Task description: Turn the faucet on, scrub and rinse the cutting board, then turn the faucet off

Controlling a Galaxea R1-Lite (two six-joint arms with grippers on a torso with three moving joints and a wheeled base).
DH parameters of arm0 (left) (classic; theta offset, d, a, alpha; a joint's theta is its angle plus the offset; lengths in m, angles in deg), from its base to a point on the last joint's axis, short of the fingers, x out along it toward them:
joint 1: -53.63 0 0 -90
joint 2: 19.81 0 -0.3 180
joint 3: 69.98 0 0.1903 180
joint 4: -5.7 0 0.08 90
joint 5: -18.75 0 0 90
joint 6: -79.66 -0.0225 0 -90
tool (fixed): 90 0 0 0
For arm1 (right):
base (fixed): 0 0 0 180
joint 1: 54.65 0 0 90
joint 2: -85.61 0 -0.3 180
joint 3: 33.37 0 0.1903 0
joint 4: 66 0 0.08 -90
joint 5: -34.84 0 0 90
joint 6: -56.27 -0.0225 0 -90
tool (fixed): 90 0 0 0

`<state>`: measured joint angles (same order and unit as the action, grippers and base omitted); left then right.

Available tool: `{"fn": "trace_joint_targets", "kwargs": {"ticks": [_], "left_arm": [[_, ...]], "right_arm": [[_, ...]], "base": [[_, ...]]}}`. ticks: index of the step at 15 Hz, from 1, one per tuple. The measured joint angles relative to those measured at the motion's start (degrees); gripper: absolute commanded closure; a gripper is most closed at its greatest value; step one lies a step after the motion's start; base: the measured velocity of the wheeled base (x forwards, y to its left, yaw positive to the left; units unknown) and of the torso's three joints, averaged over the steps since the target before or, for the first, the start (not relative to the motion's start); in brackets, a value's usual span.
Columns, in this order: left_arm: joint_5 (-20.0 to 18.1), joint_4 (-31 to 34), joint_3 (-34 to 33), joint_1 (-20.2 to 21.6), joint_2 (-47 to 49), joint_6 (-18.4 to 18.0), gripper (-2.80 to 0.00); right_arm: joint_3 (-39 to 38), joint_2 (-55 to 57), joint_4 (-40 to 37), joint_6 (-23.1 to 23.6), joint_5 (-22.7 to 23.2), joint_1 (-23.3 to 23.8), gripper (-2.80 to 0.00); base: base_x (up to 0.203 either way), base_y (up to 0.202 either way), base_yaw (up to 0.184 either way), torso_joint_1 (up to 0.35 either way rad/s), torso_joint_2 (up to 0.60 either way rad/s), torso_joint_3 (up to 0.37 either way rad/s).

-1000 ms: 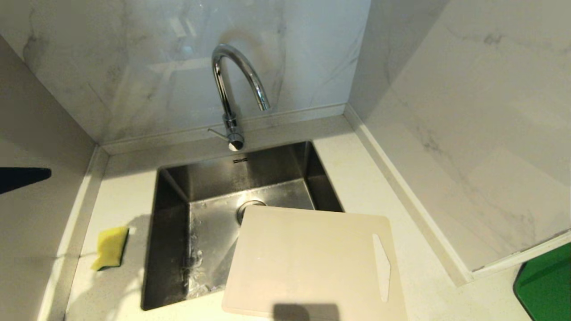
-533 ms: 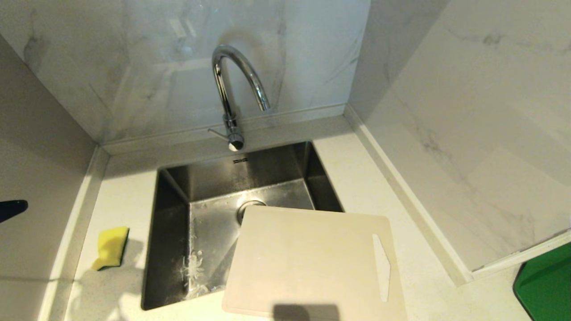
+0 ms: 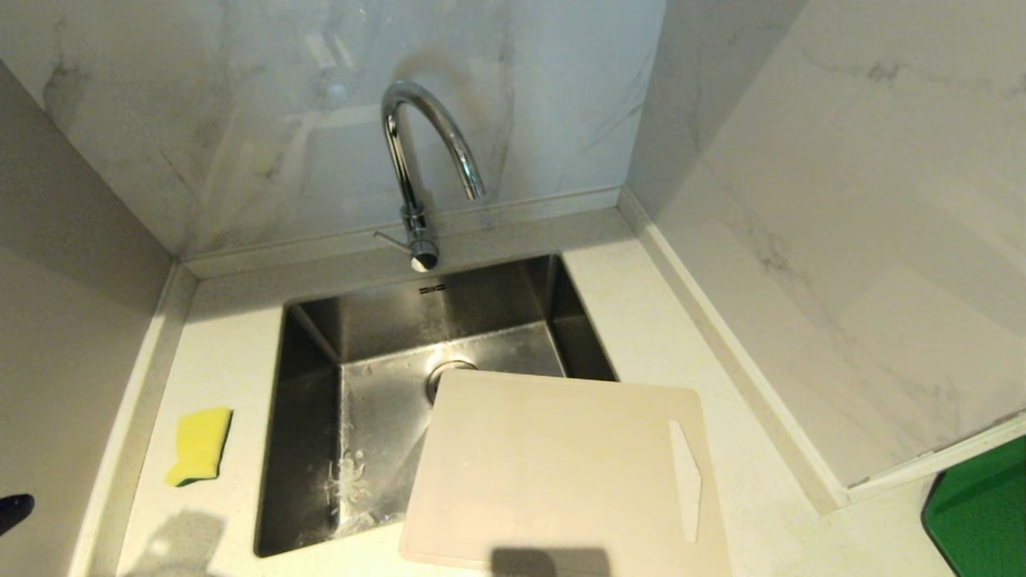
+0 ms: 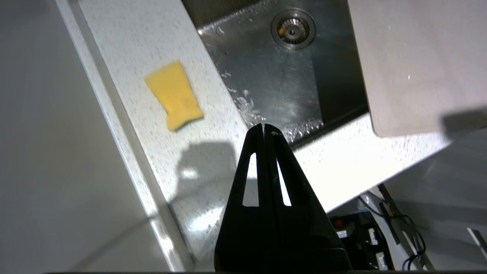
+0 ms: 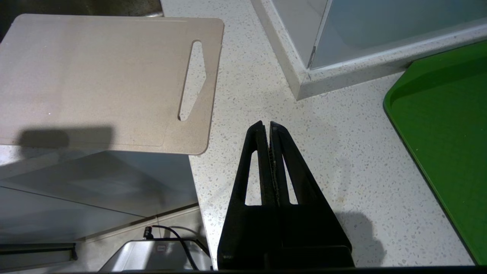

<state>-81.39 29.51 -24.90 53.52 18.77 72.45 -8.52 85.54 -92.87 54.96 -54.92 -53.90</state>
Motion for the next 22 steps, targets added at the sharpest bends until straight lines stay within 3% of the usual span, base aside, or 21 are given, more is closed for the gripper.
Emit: {"fn": "trace_joint_targets", "kwargs": {"ticks": [4,9,15,18,22], "left_arm": [[-0.2,-3.1,-10.2,0.1,-9.0,-1.1,0.00],[-0.3,-2.4,-18.0,0.1,-20.0,-1.7,0.00],[-0.3,6.5,-16.5,0.1,-31.2,-0.3,0.00],[0.1,7.2,-16.0,0.2,-35.6,1.8,0.00],[5.1,6.7,-16.9,0.2,-38.3,4.4,0.00]], "right_arm": [[0.0,0.0,0.0,0.0,0.0,0.0,0.00],[0.0,0.0,0.0,0.0,0.0,0.0,0.00],[0.0,0.0,0.0,0.0,0.0,0.0,0.00],[0.0,0.0,0.0,0.0,0.0,0.0,0.00],[0.0,0.0,0.0,0.0,0.0,0.0,0.00]], "base": [[0.000,0.000,0.000,0.000,0.00,0.000],[0.000,0.000,0.000,0.000,0.00,0.000],[0.000,0.000,0.000,0.000,0.00,0.000],[0.000,0.000,0.000,0.000,0.00,0.000],[0.000,0.000,0.000,0.000,0.00,0.000]]}}
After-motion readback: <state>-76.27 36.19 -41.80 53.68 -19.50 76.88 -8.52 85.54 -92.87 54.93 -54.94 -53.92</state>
